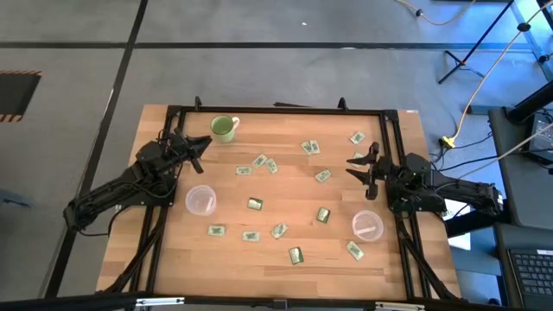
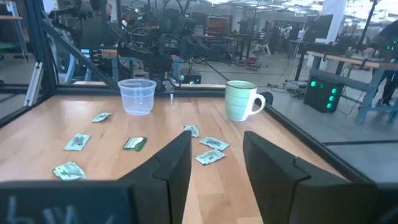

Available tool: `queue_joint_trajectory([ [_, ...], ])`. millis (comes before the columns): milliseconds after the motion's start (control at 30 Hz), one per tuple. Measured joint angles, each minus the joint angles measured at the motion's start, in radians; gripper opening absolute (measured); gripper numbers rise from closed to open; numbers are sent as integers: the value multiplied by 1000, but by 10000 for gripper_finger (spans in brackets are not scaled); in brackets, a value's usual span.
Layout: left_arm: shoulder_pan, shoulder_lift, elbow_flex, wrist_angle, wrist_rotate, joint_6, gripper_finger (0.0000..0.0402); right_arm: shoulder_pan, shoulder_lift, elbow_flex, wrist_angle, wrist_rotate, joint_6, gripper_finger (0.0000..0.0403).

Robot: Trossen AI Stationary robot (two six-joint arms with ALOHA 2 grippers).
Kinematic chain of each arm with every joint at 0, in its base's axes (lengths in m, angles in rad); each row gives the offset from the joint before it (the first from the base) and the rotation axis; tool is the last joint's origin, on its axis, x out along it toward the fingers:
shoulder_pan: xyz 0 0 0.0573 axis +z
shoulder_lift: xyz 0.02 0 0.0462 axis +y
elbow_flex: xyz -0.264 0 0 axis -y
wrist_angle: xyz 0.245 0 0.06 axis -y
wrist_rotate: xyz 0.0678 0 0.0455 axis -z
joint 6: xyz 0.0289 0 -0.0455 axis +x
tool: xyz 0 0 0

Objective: Pick and place items into bin
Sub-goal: Put the stevia packet into the left transparent bin

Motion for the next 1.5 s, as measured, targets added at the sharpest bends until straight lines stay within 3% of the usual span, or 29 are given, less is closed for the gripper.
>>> queue_joint_trajectory([
  [300,-1,0,0,22,16,8,48,0,0,0,4,0,-8,149],
  [567,-17,37,38,193,292,37,94,0,0,0,5,0,-8,149],
  [700,-87,135,99,181,318,73,119,0,0,0,5,0,-8,149],
  [933,-307,456,303,137,325,209,131,0,0,0,5,0,-3,149],
  [1033,-426,613,448,-18,270,299,130,0,0,0,5,0,19,149],
  [1133,-546,769,597,-233,150,353,128,0,0,0,5,0,35,149],
  [1300,-710,987,795,-534,-12,328,128,0,0,0,4,0,50,149],
  [1500,-864,1157,880,-630,-53,224,126,0,0,0,-1,1,47,149],
])
